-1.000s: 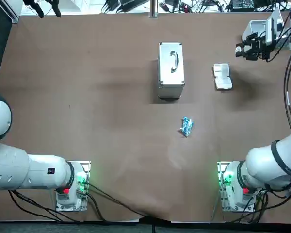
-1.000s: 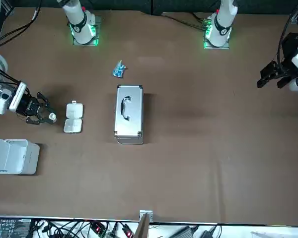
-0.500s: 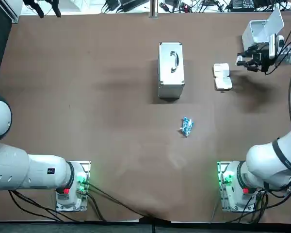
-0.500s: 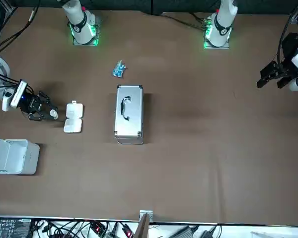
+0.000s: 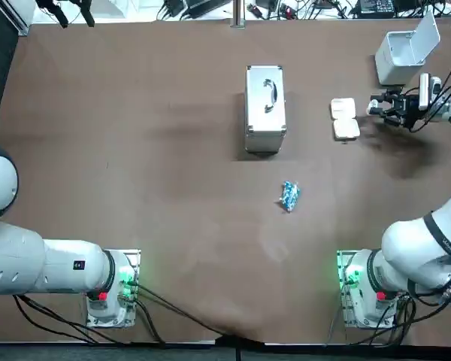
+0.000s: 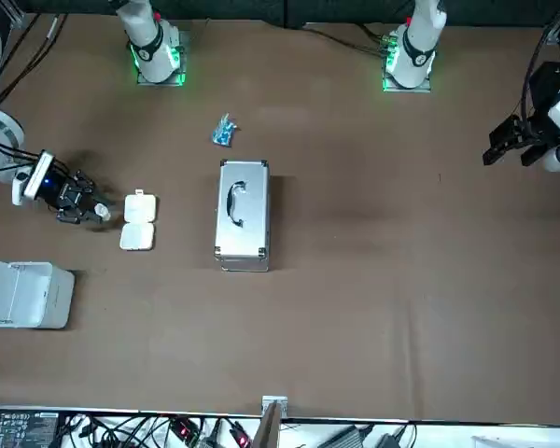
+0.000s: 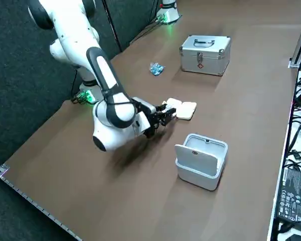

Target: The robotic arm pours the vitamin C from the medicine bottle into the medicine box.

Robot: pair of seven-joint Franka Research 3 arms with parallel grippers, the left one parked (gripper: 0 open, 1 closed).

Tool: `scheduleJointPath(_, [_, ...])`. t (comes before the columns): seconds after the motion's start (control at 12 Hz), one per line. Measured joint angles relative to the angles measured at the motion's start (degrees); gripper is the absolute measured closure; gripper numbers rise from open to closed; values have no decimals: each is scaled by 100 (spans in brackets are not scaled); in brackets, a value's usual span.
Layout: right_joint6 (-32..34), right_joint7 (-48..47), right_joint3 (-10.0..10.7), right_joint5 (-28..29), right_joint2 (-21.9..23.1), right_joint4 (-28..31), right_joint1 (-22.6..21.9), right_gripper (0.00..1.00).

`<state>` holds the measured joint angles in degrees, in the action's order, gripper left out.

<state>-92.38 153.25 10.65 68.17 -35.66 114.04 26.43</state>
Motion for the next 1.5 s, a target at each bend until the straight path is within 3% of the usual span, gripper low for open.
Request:
scheduleJointPath(0.5, [76, 105, 0, 133, -528, -200, 155, 57])
scheduleJointPath(1.5, [72, 105, 91, 133, -751, -302, 236, 57])
